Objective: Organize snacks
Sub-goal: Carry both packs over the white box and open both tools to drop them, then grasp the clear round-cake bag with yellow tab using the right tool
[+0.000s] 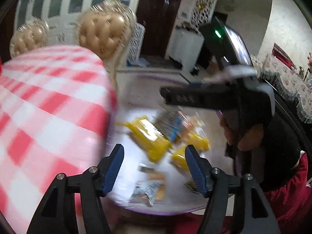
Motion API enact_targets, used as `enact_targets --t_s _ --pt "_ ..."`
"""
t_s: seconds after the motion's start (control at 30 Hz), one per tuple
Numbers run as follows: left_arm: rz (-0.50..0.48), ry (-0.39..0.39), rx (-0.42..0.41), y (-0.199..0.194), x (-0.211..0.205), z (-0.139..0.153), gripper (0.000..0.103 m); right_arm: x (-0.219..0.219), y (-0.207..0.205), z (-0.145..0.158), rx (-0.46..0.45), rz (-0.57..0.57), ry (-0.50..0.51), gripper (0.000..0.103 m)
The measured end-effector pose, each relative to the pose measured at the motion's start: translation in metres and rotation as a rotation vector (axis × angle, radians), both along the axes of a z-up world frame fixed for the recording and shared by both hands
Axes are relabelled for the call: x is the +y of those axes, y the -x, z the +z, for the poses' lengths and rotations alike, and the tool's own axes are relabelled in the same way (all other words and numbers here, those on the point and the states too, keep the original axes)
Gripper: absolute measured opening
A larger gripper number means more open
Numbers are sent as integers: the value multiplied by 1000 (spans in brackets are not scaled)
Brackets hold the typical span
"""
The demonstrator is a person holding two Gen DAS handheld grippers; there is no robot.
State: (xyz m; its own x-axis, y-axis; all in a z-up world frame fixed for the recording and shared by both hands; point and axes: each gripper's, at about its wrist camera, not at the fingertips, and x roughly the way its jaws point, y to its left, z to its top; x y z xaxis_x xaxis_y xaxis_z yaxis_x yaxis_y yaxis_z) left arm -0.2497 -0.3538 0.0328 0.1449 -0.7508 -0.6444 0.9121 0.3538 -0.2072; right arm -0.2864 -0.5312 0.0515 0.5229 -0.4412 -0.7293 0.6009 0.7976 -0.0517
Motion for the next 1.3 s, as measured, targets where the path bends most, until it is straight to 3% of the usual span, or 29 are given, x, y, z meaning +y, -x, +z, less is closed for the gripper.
enact_targets --t_s 0.07,0.27,0.43,0.53,0.63,0.77,0.83,0.9,1.0,1.17,1.27,1.3 --pt "75 21 -32 -22 23 9 75 21 -12 6 -38 52 -13 75" --pt "481 26 -87 -140 137 27 78 121 -85 19 -141 340 -108 81" --pt "976 55 -166 -240 274 42 85 205 -170 14 -170 549 -196 85" --pt "1232 144 -88 -286 355 41 85 242 -229 8 -186 587 -243 85" --pt "1401 261 -10 -316 417 40 86 269 -290 0 -179 591 -326 86" --pt "1493 248 -21 -346 455 25 87 302 -376 -2 -136 594 -388 86" --pt "1495 186 30 -361 469 13 87 322 -411 2 -139 591 -390 88" --pt "1512 193 57 -366 478 9 87 341 -442 0 -122 577 -374 95" --pt "1536 229 89 -365 492 5 87 382 -490 -17 30 602 -261 96" --pt "1551 255 126 -363 494 3 87 408 -511 -39 128 603 -181 96" --pt "1523 217 84 -364 484 6 87 413 -508 -45 113 616 -103 96" --pt "1500 211 72 -364 479 7 87 410 -504 -43 92 637 -106 89"
